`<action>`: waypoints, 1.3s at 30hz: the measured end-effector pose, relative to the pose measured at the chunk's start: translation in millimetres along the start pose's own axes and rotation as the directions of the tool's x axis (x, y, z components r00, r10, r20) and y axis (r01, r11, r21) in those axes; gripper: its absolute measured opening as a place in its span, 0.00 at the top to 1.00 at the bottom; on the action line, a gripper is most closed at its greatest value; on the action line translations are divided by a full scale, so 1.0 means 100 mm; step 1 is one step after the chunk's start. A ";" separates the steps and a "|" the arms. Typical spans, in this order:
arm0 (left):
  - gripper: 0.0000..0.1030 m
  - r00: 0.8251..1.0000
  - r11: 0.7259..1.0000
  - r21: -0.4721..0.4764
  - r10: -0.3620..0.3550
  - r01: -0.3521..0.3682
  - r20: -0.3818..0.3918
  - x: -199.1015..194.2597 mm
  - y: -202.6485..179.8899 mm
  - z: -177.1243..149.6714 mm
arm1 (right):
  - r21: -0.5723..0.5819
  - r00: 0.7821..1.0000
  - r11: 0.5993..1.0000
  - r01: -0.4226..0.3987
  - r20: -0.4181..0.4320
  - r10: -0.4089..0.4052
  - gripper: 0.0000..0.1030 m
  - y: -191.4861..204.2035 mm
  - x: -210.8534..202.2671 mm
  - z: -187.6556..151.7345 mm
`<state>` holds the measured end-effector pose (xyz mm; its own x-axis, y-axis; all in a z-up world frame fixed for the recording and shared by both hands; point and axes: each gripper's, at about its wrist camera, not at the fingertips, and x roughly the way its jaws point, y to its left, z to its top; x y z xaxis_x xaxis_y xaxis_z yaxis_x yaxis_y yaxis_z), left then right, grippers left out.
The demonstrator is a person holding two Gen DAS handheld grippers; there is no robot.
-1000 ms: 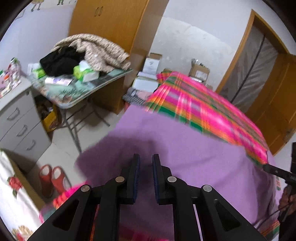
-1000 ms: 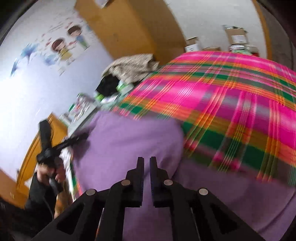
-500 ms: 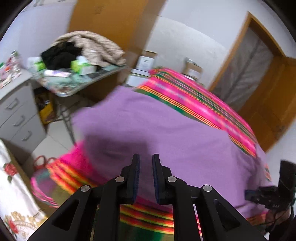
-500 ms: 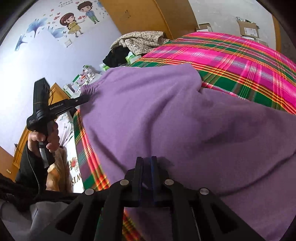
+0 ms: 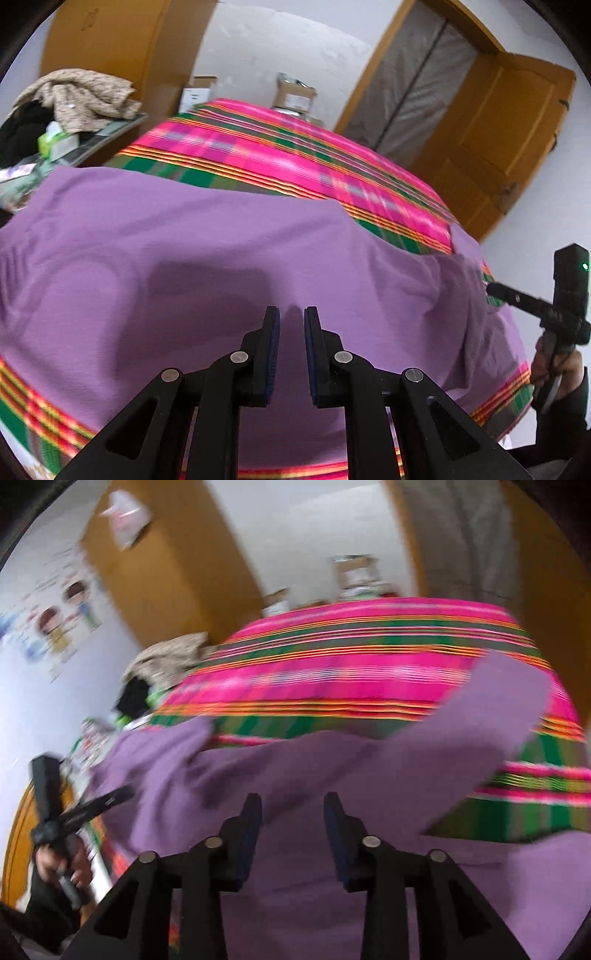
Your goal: Fold clothes
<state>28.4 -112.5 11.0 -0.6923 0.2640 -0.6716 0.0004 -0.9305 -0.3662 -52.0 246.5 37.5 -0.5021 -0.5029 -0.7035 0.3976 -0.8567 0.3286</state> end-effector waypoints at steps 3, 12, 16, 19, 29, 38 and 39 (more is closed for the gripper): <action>0.87 1.000 1.000 0.023 -0.005 0.005 -0.019 0.08 -0.09 0.00 | 0.051 0.998 0.997 0.062 -0.001 -0.062 0.64 -0.17 0.01 0.02; 0.87 0.999 0.998 0.059 0.003 -0.001 -0.034 0.18 -0.24 0.03 | 0.038 0.986 0.986 0.164 -0.012 -0.164 0.64 -0.16 0.32 0.30; 0.87 0.999 0.998 0.064 0.009 -0.006 -0.042 0.22 -0.26 0.04 | 0.047 0.962 0.962 0.270 -0.044 -0.268 0.64 -0.24 0.49 0.45; 0.87 0.999 0.998 0.068 0.013 -0.009 -0.048 0.26 -0.26 0.04 | 0.040 0.947 0.949 0.312 -0.087 -0.308 0.64 -0.28 0.63 0.49; 0.86 0.999 0.997 0.075 0.008 -0.004 -0.052 0.30 -0.28 0.04 | 0.065 0.959 0.957 0.281 -0.067 -0.277 0.96 -0.42 0.50 0.42; 0.86 0.998 0.992 0.118 -0.028 0.034 -0.049 0.20 -0.47 -0.02 | 0.157 0.974 0.965 0.208 0.060 -0.220 0.96 -0.50 -0.08 0.29; 0.86 0.998 0.991 0.125 -0.035 0.041 -0.052 0.19 -0.50 -0.03 | 0.165 0.973 0.965 0.205 0.076 -0.219 0.96 -0.50 -0.17 0.26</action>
<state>17.3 -59.9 14.7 -0.6537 0.3089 -0.6908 -0.1184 -0.9434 -0.3098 -82.7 295.0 49.5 -0.6339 -0.3101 -0.7086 0.1540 -0.9484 0.2773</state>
